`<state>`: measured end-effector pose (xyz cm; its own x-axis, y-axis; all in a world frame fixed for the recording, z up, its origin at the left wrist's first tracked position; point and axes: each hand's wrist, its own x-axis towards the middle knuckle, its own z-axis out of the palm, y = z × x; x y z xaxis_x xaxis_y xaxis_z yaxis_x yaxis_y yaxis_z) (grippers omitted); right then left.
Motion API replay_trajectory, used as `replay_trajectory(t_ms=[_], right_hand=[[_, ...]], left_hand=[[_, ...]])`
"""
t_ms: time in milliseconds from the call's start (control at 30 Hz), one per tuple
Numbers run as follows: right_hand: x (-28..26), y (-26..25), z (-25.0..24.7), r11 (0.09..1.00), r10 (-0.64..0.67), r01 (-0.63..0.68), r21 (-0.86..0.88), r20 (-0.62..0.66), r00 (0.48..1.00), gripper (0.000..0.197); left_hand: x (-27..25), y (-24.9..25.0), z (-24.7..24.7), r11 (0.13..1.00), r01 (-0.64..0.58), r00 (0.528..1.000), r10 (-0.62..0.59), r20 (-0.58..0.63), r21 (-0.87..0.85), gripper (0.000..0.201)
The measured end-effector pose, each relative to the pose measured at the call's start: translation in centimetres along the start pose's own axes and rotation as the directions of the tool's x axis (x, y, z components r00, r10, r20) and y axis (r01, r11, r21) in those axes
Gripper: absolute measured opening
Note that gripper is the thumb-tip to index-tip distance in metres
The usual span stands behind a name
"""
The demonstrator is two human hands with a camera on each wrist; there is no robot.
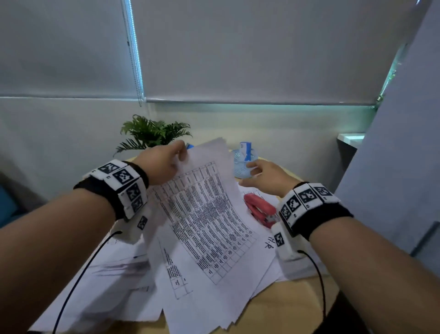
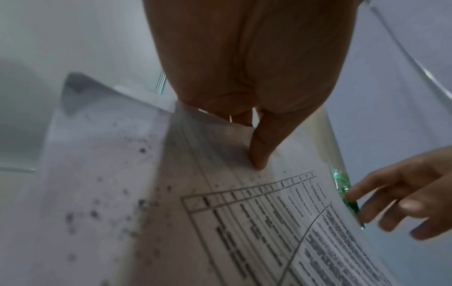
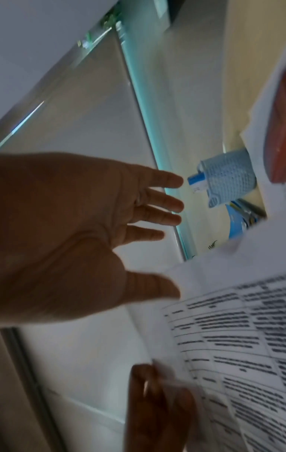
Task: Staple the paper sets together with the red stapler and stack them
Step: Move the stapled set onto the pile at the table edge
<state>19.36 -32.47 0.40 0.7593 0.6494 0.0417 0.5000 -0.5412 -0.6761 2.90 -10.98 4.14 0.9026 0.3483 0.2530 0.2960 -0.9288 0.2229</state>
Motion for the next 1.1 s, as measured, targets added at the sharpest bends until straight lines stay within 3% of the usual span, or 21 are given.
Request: replay_trajectory(t_ms=[100,167,300,400,467,500,567,633,767,833,900,967,1033,1100], right_hand=[[0.8,-1.0,1.4,0.973,-0.021,0.009,0.229,0.047,0.999,0.085],[1.3,-1.2,2.0,0.948,-0.062,0.04,0.315,0.059,0.996,0.084],[1.5,-1.5,2.6,0.954,-0.127,0.116,0.275,0.024,0.992,0.033],[1.5,-2.1,1.7,0.926,-0.125,0.161,0.341,-0.125,0.984,0.023],[1.3,-2.9,0.6,0.872,-0.104,0.184,0.454,-0.195,0.975,0.041],[1.2,-3.3,0.0,0.843,-0.096,0.196,0.501,-0.219,0.971,0.053],[1.1,-4.2,-1.0,0.791,-0.1,0.241,0.563,-0.27,0.958,0.065],[1.0,-5.3,-1.2,0.756,-0.109,0.282,0.591,-0.312,0.944,0.054],[0.7,-7.4,-0.5,0.769,-0.134,0.401,0.499,-0.488,0.863,0.024],[0.4,-8.1,0.0,0.767,-0.129,0.439,0.468,-0.557,0.82,0.017],[0.1,-8.3,0.7,0.771,-0.123,0.447,0.454,-0.583,0.803,0.022],[-0.2,-7.7,2.1,0.787,-0.111,0.405,0.465,-0.538,0.835,0.034],[-0.4,-6.6,3.8,0.813,-0.099,0.342,0.471,-0.467,0.879,0.038],[-0.5,-5.8,5.2,0.832,-0.079,0.297,0.469,-0.431,0.899,0.039]], left_hand=[[-0.3,-0.1,-1.2,0.991,-0.049,0.997,0.04,-0.07,-0.128,0.025],[-0.5,0.0,-1.8,0.975,-0.082,0.991,0.058,-0.118,-0.209,0.025],[-0.6,-0.1,-2.9,0.948,-0.128,0.97,0.059,-0.235,-0.293,0.024],[-0.6,-1.0,-3.5,0.909,-0.122,0.908,-0.059,-0.415,-0.397,0.028],[-0.6,-1.9,-3.6,0.879,-0.062,0.847,-0.204,-0.49,-0.472,0.055],[-0.7,-2.2,-3.4,0.842,-0.007,0.851,-0.278,-0.445,-0.539,0.069],[-0.9,-2.5,-2.8,0.702,0.1,0.914,-0.345,-0.214,-0.705,0.091],[-0.9,-2.3,-2.0,0.581,0.136,0.957,-0.288,-0.046,-0.803,0.093],[-0.7,-0.4,-2.4,0.564,-0.018,0.945,-0.26,-0.198,-0.825,0.055],[-0.7,0.4,-2.9,0.547,-0.076,0.925,-0.272,-0.264,-0.834,0.049],[-0.8,0.4,-2.7,0.534,-0.125,0.903,-0.287,-0.318,-0.836,0.048],[-1.1,-0.2,-1.6,0.55,-0.085,0.902,-0.311,-0.298,-0.831,0.057],[-1.7,-1.0,-0.1,0.572,0.059,0.925,-0.34,-0.171,-0.818,0.064],[-2.0,-1.8,1.0,0.598,0.167,0.922,-0.377,-0.092,-0.784,0.057]])
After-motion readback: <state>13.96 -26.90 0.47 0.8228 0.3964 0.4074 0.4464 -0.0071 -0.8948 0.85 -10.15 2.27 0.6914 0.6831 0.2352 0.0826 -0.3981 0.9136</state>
